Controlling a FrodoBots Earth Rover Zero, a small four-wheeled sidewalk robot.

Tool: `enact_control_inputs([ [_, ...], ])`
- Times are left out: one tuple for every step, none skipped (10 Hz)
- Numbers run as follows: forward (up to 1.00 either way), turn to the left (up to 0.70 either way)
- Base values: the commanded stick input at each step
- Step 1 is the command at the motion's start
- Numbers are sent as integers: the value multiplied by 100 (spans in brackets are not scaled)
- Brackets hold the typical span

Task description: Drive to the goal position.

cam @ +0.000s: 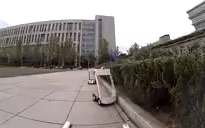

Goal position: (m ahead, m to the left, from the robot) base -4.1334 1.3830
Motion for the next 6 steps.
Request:
enact_control_inputs([
  [6,0],
  [6,0],
  [6,0],
  [6,0],
  [6,0],
  [6,0],
])
